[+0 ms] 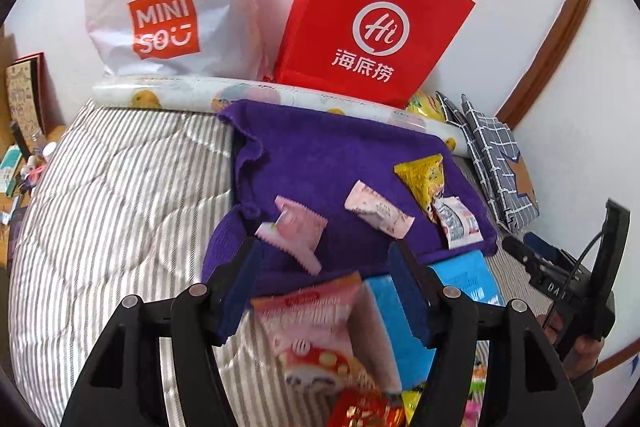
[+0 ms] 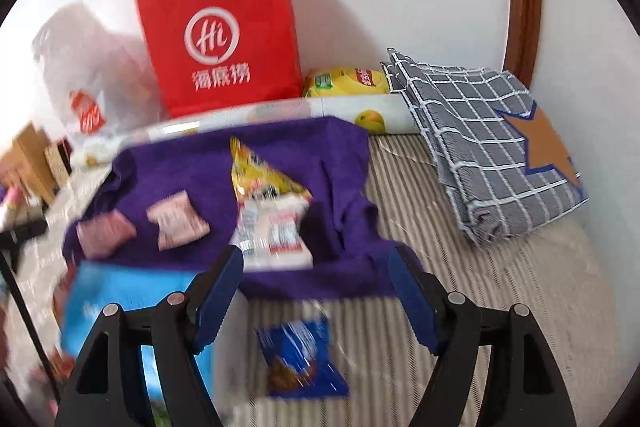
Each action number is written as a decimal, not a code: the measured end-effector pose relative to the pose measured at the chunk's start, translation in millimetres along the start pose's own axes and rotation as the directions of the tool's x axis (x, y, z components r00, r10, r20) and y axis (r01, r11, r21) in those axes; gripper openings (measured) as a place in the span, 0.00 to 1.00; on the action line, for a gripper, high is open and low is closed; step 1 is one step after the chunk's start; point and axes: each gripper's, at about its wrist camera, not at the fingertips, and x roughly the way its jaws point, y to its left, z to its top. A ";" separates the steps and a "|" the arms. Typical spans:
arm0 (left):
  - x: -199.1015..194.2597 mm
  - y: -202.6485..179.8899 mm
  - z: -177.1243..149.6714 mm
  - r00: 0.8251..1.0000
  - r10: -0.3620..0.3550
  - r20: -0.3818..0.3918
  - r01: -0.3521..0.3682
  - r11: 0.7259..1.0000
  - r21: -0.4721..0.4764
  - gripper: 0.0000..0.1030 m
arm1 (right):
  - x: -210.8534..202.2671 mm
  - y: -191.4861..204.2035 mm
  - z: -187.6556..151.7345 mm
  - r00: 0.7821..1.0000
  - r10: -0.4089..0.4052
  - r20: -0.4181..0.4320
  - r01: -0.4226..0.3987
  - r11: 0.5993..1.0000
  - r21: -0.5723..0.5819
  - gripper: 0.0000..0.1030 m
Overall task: Organize snacks
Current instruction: 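Grasp the blue snack packet with the right tool while the left tool grasps a pink lollipop-style candy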
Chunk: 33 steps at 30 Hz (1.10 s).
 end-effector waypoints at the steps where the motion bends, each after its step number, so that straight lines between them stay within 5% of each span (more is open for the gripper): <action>1: -3.1 0.9 -3.2 1.000 0.007 -0.001 -0.007 1.000 -0.004 0.63 | -1.0 1.0 -5.7 1.000 -0.016 -0.010 0.016 1.000 -0.025 0.72; 6: -12.8 5.9 -22.9 0.999 0.027 -0.025 -0.027 1.000 -0.015 0.63 | 9.4 -6.0 -28.1 0.997 0.008 -0.076 -0.011 0.999 -0.042 0.71; 11: -22.9 10.5 -37.8 0.998 0.049 -0.038 -0.050 0.999 -0.017 0.63 | 20.9 -20.1 -42.1 0.989 0.074 -0.132 -0.072 0.997 0.019 0.60; 17: -32.7 14.8 -49.1 0.998 0.054 -0.044 -0.055 0.998 -0.023 0.63 | 19.3 -14.3 -52.8 0.979 0.152 -0.134 -0.154 0.988 -0.011 0.59; 18: -32.7 15.0 -50.2 0.997 0.052 -0.049 -0.053 0.998 -0.025 0.63 | 18.5 -13.0 -53.8 0.980 0.158 -0.124 -0.161 0.987 -0.018 0.56; 20: -32.5 14.9 -52.8 0.997 0.051 -0.058 -0.053 0.998 -0.027 0.63 | 18.4 -12.8 -56.4 0.975 0.184 -0.126 -0.188 0.982 -0.018 0.28; 23: -33.8 13.1 -55.9 0.997 0.052 -0.062 -0.054 0.998 -0.026 0.63 | 15.6 -19.9 -58.4 0.968 0.212 -0.131 -0.212 0.977 0.019 0.17; 33: -36.5 12.4 -62.7 0.997 0.028 -0.068 -0.030 0.999 -0.039 0.63 | -1.3 -34.0 -60.7 0.973 0.198 -0.117 -0.191 0.979 0.067 0.22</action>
